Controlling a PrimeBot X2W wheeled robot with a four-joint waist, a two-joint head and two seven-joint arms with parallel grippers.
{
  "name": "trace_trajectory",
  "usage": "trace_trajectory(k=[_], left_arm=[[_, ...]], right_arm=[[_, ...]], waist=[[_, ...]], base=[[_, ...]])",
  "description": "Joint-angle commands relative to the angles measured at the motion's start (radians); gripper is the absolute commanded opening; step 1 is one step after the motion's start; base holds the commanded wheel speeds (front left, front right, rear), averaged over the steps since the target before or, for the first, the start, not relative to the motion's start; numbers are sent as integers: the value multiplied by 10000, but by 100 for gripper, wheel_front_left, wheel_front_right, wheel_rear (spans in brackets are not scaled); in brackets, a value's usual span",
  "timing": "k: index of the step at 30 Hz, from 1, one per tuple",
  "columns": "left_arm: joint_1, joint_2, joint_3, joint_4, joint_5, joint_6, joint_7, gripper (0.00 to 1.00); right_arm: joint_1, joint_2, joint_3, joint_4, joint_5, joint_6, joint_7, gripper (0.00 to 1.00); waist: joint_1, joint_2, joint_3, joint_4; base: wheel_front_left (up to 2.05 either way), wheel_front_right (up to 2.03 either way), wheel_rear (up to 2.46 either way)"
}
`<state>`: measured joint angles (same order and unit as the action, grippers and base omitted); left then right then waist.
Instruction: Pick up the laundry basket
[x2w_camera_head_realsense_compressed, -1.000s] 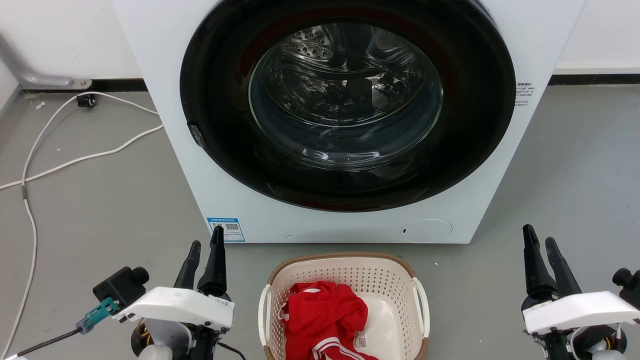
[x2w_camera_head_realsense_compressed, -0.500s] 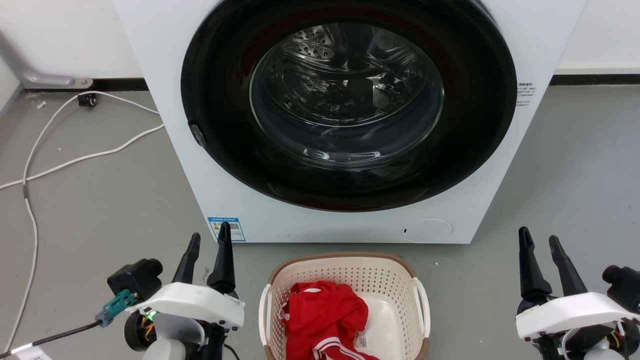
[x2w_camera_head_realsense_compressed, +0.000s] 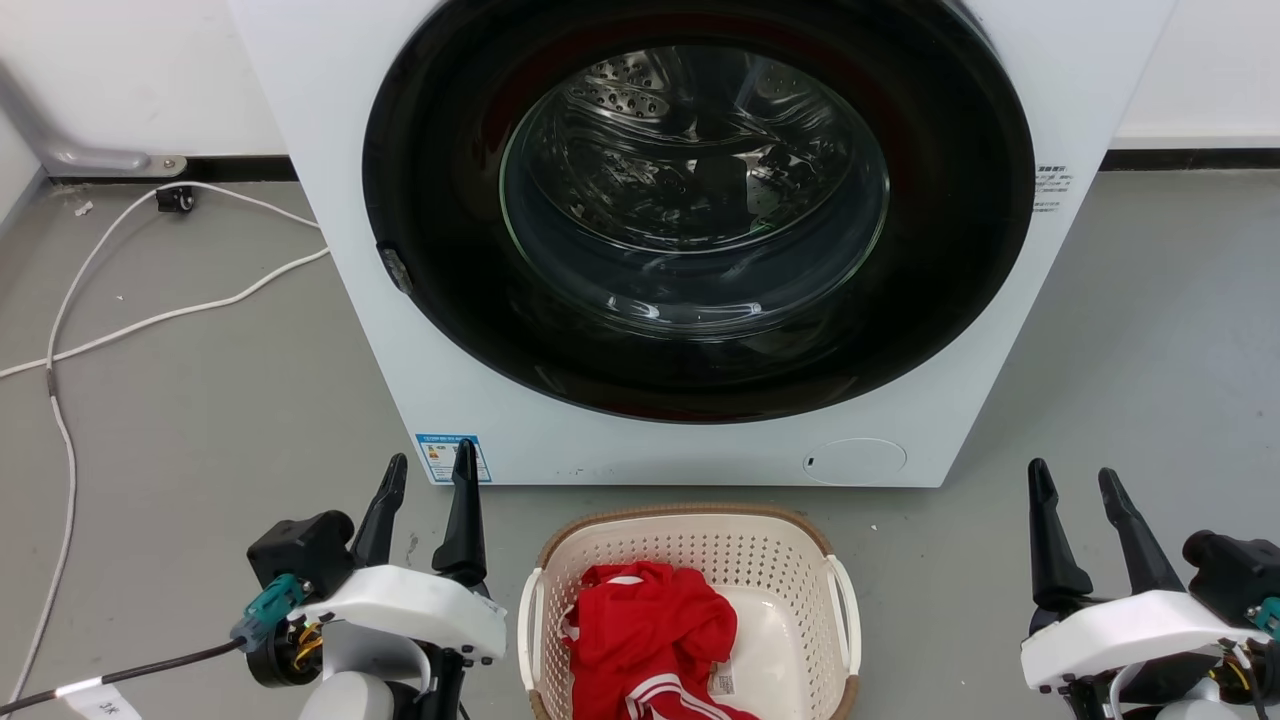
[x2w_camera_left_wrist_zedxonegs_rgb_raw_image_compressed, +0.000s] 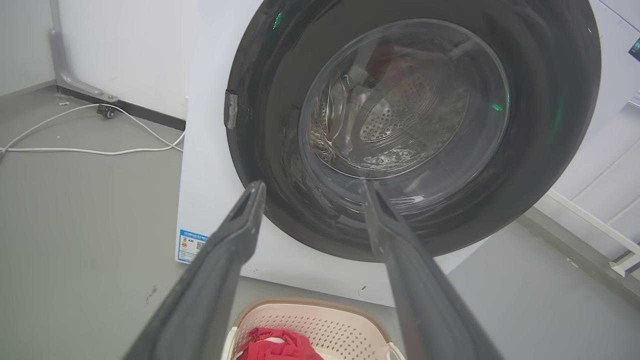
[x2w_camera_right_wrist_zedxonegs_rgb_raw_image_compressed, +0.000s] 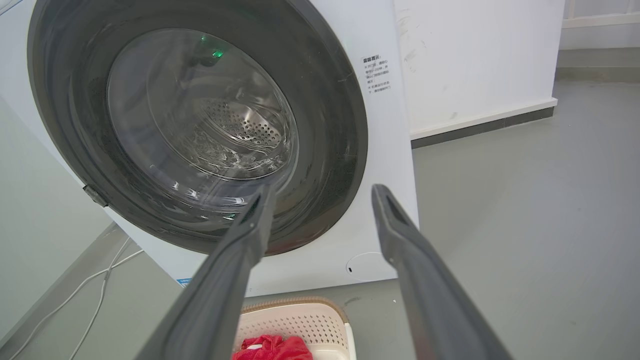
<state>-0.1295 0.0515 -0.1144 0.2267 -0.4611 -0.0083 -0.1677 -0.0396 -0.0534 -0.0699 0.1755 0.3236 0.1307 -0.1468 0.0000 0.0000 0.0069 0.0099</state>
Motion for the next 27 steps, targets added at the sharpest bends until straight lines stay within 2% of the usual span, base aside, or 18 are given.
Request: trace_trajectory(k=[1, 27], left_arm=[[-211, 11, -35, -38, 242, 51, -78, 100], [-328, -6, -296, 235, 2421, 441, -631, 100]], right_arm=[[-5, 7, 17, -116, -247, 0, -76, 100], [119, 29, 104, -44, -2363, -1, -518, 100]], waist=[[0, 0, 2, 1], [0, 0, 32, 53]], base=[[0, 0, 0], [0, 0, 0]])
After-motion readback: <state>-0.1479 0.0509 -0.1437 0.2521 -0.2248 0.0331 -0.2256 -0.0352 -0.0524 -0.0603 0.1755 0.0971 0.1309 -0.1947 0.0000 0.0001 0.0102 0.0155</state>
